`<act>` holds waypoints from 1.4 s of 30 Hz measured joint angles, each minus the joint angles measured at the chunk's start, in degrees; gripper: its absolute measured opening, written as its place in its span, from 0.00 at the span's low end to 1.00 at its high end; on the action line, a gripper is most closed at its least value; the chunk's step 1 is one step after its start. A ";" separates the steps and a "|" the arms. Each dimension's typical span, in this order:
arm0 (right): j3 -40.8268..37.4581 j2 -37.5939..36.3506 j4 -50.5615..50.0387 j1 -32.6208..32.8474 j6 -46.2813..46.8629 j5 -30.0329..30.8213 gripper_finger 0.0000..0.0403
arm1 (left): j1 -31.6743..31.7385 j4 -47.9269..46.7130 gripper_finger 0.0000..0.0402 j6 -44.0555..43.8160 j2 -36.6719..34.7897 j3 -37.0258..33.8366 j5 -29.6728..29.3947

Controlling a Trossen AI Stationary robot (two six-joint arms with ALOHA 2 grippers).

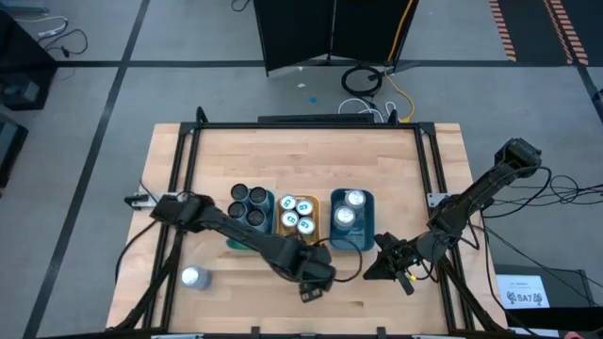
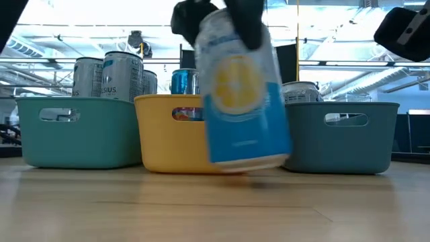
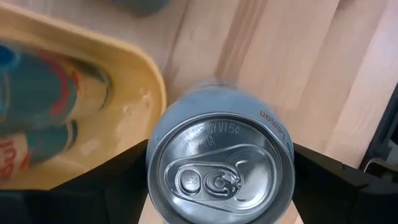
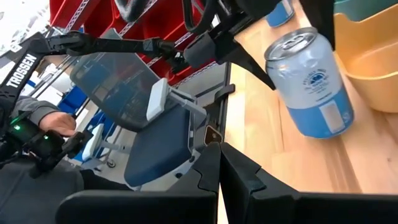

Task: Sort soda cans
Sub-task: Move the bottom right silver can to the lower middle of the table

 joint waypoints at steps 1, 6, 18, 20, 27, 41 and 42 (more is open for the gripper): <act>0.00 0.00 -0.14 0.25 -0.01 -0.01 0.00 | 0.12 -0.28 0.81 -0.32 0.86 1.43 -0.02; 0.00 0.02 -0.72 1.20 -0.01 0.01 0.00 | 0.75 -1.66 0.81 -3.23 3.62 4.50 0.02; 0.00 0.02 -1.39 2.24 -0.05 0.03 0.00 | 1.56 -0.95 0.81 -5.93 3.71 4.25 2.56; 0.00 0.02 -1.73 2.38 -0.05 0.03 0.00 | 1.64 -0.64 0.81 -5.99 3.71 4.25 2.56; 0.00 0.02 -1.93 2.98 -1.08 0.03 0.00 | 1.78 1.01 0.85 -7.59 3.71 4.17 1.85; 0.00 0.02 -2.02 2.98 -0.31 0.03 0.00 | 4.65 2.24 0.97 -9.19 3.48 4.62 7.58; 0.00 0.02 -2.00 2.98 0.10 0.03 0.00 | 4.85 2.15 0.97 -9.02 3.28 4.62 7.88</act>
